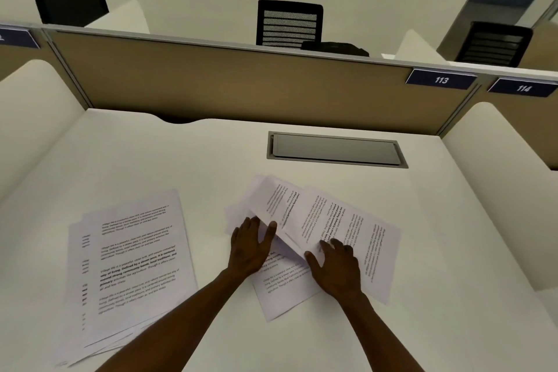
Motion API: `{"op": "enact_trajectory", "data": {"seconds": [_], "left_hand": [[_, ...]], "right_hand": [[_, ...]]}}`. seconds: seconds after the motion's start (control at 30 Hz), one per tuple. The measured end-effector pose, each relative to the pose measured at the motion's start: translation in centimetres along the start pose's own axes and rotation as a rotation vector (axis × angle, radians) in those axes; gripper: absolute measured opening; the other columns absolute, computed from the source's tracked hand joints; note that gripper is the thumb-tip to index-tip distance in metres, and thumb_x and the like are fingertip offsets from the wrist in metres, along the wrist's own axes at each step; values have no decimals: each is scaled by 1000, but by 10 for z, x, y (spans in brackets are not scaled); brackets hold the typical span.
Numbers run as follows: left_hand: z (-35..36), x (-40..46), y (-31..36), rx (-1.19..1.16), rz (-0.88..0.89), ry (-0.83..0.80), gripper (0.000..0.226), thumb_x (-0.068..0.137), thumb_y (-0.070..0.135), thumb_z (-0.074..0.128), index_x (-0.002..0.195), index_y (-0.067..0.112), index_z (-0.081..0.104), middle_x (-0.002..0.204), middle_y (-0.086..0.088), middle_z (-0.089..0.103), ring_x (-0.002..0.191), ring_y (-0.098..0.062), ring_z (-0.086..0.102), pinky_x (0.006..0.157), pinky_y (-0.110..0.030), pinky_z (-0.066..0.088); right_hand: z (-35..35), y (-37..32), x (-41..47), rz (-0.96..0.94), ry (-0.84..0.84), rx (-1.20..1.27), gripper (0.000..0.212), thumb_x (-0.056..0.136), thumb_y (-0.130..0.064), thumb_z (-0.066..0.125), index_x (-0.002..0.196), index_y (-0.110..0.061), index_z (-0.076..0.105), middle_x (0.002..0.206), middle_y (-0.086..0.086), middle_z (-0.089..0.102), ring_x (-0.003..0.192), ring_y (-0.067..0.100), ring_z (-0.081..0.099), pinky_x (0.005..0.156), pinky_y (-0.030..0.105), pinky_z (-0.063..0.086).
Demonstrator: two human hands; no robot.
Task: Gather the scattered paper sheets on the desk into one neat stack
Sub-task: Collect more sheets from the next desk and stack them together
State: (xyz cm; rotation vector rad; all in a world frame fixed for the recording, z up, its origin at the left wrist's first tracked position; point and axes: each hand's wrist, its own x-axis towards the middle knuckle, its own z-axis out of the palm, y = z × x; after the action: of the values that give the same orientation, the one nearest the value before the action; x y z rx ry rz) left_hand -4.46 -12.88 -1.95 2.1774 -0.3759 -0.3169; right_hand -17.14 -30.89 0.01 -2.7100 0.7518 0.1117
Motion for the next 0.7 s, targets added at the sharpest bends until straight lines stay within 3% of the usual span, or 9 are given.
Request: {"op": "enact_trajectory", "data": {"seconds": [0.1,0.2,0.27,0.33,0.4,0.47,0.57,0.7], "left_hand": [[-10,-2,13,-225,-11,22,71,87,71,40,143,28,40,142,6,55,131,-15,52,111,-41,42],[-17,-2,15,-151,-25,5,77,81,62,61,145,28,33,138,3,57,121,-16,58,98,-31,50],[-18,0,9,-60,-21,1,96,75,56,70,151,22,23,142,-1,54,124,-21,56,101,-37,51],[-17,0,4,-4,-19,2,105,70,52,70,153,18,16,142,-6,54,126,-27,56,103,-45,50],[-16,-2,2,10,-11,17,105,69,48,72,153,18,15,139,-7,56,123,-28,58,101,-46,51],[-15,-2,-1,12,-10,31,106,70,44,75,154,22,14,137,-4,57,122,-27,59,101,-48,51],[-13,-1,-4,8,-21,27,108,70,36,77,154,22,12,136,-3,58,121,-27,59,101,-50,51],[-13,1,-2,-16,-47,38,98,70,33,72,152,17,22,134,-5,60,119,-26,60,102,-47,51]], "right_hand": [[4,-7,-1,-59,31,79,82,84,-77,25,138,-20,51,145,6,49,133,28,40,106,43,40],[10,-13,-2,-155,25,112,91,81,-79,13,141,-20,49,145,4,50,137,25,38,110,43,37],[14,-16,-1,-212,-22,150,94,80,-80,8,142,-21,47,145,2,50,138,22,37,113,40,34],[14,-18,1,-230,-60,256,84,84,-76,20,142,-22,47,143,1,52,135,19,41,114,35,33],[7,-17,8,-214,-36,343,60,93,-56,47,141,-21,48,142,2,52,133,19,45,113,28,31],[1,-10,19,-170,66,349,52,92,-34,59,141,-19,48,143,4,52,133,22,45,109,25,28],[-13,7,40,-17,102,300,64,89,-28,64,146,-14,40,152,12,40,143,29,30,116,38,26],[-24,32,63,46,-77,68,92,84,-49,65,154,-16,16,163,13,11,151,29,2,120,46,13]]}}
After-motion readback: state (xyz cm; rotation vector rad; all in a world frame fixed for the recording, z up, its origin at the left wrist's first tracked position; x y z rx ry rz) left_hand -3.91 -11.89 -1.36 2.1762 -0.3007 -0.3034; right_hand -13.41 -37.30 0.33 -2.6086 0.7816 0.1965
